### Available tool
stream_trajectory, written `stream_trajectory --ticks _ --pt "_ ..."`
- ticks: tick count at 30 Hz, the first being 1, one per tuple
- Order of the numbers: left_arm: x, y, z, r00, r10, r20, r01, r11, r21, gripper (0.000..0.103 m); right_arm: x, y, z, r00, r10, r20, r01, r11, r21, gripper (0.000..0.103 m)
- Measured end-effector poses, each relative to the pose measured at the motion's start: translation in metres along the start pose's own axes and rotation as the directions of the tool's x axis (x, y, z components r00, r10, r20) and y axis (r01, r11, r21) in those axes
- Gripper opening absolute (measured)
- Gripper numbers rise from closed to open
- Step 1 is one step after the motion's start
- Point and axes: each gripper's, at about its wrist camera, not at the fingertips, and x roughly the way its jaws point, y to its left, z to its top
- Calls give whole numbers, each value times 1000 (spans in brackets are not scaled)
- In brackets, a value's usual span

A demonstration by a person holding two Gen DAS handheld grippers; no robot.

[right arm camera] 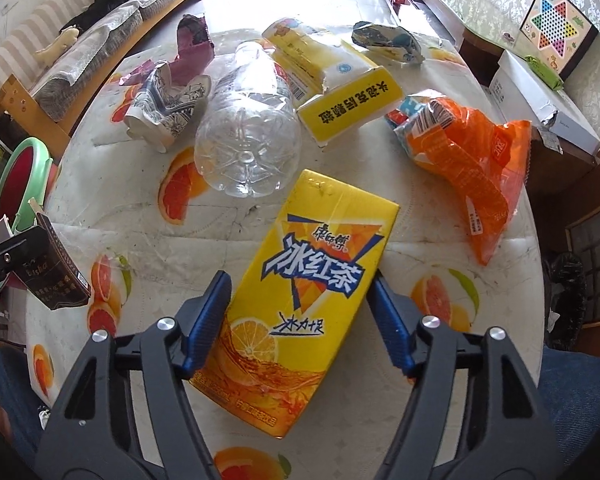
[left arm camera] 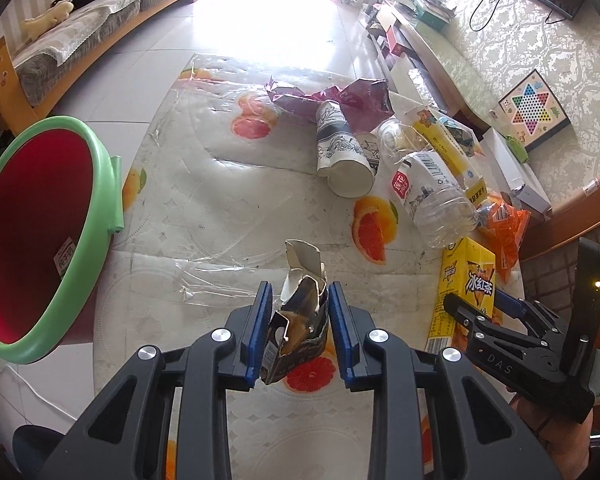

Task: Collect trash
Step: 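Carry both items to the red bucket and open the left tool to drop the brown box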

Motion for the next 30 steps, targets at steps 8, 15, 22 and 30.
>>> stream_trajectory --ticks 8,15,22,30 --pt "-20 0 -2 999 -13 41 13 1000 -1 27 -27 14 0 999 0 45 2 999 -43 61" --pt "-44 4 -9 996 -11 88 11 1000 5 27 -59 26 -2 994 2 106 7 997 -78 61" --pt "-87 27 -13 983 32 181 -32 999 1 27 -96 63 12 980 57 193 -28 988 -151 61" --pt "-135 90 -1 955 113 274 -87 991 -104 27 -124 137 34 944 209 254 -131 947 -292 61"
